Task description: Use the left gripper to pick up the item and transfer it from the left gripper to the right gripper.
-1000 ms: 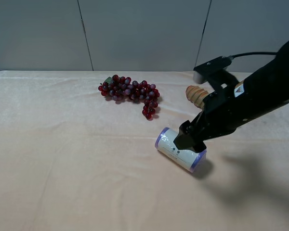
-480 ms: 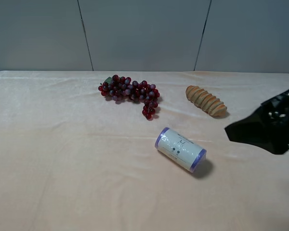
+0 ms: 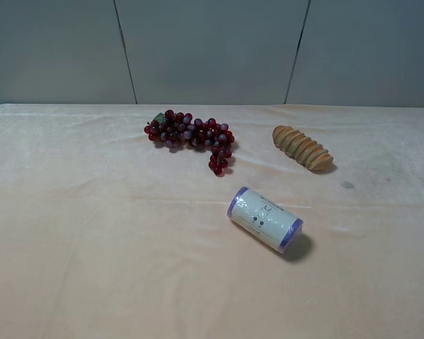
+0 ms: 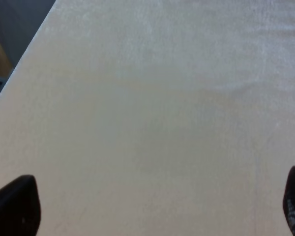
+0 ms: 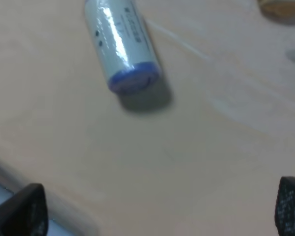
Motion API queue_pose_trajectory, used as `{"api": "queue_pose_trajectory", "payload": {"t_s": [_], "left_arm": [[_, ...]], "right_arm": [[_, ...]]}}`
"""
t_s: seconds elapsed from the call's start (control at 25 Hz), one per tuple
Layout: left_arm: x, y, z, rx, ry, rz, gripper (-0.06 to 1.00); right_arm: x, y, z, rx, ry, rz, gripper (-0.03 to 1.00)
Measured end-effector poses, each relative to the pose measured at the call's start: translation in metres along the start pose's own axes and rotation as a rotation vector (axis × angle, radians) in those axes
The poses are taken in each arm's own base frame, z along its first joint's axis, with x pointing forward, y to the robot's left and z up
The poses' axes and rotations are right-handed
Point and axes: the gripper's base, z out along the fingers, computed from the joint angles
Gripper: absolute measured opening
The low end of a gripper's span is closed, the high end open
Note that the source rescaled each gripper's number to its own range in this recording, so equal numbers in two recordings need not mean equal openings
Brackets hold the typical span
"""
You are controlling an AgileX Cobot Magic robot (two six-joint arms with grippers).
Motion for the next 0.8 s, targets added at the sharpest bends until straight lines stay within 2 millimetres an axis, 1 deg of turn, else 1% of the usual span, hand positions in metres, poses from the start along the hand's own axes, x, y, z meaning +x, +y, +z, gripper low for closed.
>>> {"api": "queue_pose_trajectory", "payload": {"t_s": [0.2,0.44,0.64,0.8], "left_arm": [[0.000,0.000,0.000,0.000,-0.003,0.000,0.98],[0.000,0.000,0.000,0.000,-0.004,0.000,0.98],[0.000,0.000,0.000,0.000,-0.004,0.000,0.98],[0.000,0.000,0.000,0.000,-0.004,0.000,0.98]], "right_arm": [[0.032,-0.001,-0.001,0.007,-0.076,0.015,1.00],[0.057,-0.002,-0.003,0.011,-0.254,0.013,1.00],[0.068,-0.002,-0.007,0.011,-0.404,0.011,1.00],[0.071,-0.003,-0.008,0.014,-0.430,0.010,1.00]]}}
